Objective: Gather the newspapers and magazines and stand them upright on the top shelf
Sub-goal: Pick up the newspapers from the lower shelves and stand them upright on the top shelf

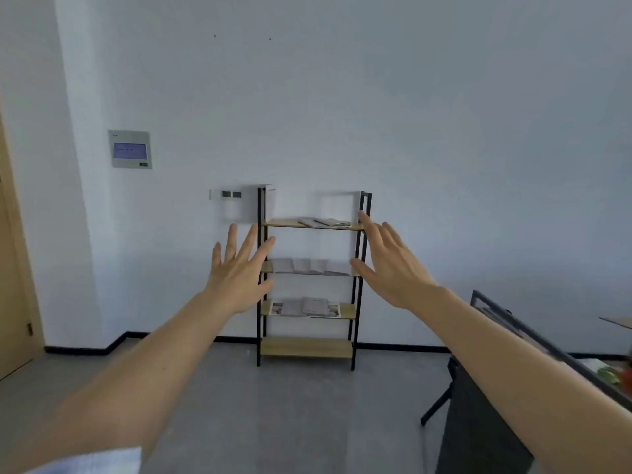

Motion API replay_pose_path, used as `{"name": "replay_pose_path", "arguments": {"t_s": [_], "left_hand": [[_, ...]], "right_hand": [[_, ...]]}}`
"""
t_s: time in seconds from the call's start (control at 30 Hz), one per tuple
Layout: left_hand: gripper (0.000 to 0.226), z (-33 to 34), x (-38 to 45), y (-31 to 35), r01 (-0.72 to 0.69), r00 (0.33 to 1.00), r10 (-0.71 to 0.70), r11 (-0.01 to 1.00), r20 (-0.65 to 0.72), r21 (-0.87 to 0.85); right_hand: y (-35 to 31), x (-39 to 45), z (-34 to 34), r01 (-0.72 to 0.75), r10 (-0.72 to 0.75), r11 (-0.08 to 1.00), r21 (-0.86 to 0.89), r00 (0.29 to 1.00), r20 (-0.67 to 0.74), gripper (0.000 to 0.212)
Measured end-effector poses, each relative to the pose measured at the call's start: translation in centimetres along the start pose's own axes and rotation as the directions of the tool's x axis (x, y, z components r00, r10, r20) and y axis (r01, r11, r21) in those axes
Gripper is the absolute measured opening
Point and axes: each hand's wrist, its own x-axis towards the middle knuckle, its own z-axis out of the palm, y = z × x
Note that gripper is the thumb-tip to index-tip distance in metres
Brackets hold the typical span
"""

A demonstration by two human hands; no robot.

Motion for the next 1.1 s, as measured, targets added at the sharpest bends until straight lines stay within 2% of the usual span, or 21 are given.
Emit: {"name": "replay_pose_path", "arguments": {"t_s": [0.2,0.4,0.5,0.6,0.77,0.9,1.1], "left_hand": [[0.063,7.3,9.8,0.6,-0.003,0.995,0.009,0.999,0.100,-0.051],[0.050,12.0,21.5,2.5,-0.011,0.995,0.036,0.963,0.089,-0.268],[0.043,14.7,26.1,3.4,-0.055,0.994,0.084,0.929,0.063,-0.367],[0.039,18.1,29.7,3.6,-0.036,0.991,0.097,0.861,0.094,-0.507],[0.035,24.9,35.7,1.5,0.010,0.997,0.047,0.719,0.063,-0.695],[0.032,30.9,43.0,-1.7,0.028,1.000,-0.027,0.668,0.013,-0.744],[0.030,38.4,54.5,-5.0,0.072,0.997,-0.059,0.631,0.045,-0.773]], "right_hand": [[7.0,7.8,8.0,-0.039,0.027,0.996,0.084,0.990,0.138,0.057],[14.3,15.7,14.3,-0.059,0.026,0.986,0.153,0.977,0.213,0.050],[17.3,19.3,17.1,-0.097,0.045,0.968,0.232,0.975,0.219,0.045],[19.8,22.6,20.2,-0.116,0.050,0.946,0.304,0.975,0.215,0.041],[24.9,27.8,26.9,-0.141,0.077,0.886,0.442,0.984,0.160,0.035],[28.9,34.7,33.4,-0.127,0.064,0.868,0.479,0.987,0.145,0.033],[35.0,44.7,40.4,-0.184,0.126,0.827,0.532,0.982,0.143,0.030]]}}
